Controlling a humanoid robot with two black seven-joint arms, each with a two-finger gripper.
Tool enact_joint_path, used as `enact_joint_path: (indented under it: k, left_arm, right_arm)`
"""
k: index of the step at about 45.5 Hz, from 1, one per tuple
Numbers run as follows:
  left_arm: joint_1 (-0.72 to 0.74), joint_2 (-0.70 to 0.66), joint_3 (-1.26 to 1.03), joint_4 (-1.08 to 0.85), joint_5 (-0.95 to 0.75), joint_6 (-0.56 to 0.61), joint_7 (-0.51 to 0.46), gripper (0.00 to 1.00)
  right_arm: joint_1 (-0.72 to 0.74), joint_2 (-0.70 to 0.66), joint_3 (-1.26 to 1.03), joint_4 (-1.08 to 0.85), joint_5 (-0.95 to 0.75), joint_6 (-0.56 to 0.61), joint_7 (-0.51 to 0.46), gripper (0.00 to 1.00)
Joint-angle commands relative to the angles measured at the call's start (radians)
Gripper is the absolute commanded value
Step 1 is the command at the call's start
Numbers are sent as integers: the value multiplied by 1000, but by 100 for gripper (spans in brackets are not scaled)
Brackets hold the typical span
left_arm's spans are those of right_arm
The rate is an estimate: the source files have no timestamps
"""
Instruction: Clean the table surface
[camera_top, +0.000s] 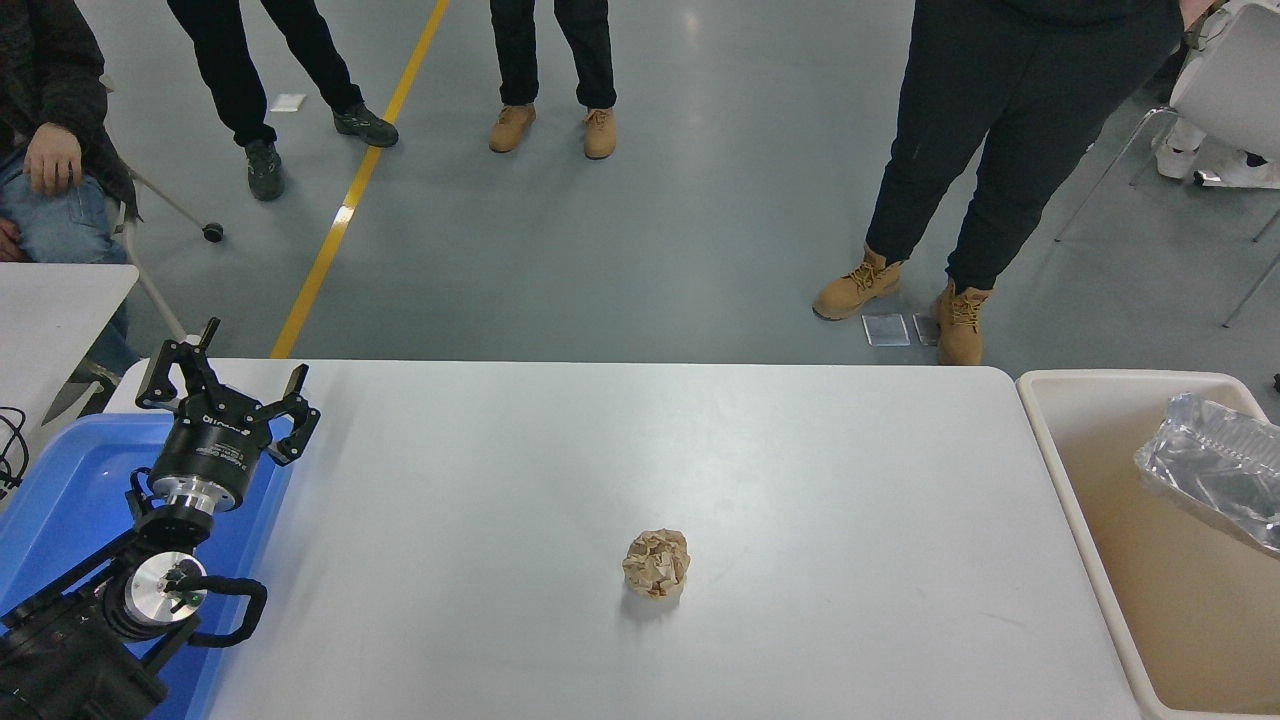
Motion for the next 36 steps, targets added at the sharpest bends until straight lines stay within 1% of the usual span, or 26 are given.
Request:
enact_joint_path:
  k: [1, 14, 36]
  left_arm:
    - [0, 0, 0, 0, 0, 0, 0, 99]
    - [0, 0, 0, 0, 0, 0, 0, 99]
    - [0, 0, 0, 0, 0, 0, 0, 99]
  right_arm:
    - [-27, 41, 30, -27, 0, -2, -27, 0]
    - [-53, 70, 40, -29, 2, -10, -41, 0]
    - [-61, 69, 71, -29, -1, -16, -44, 0]
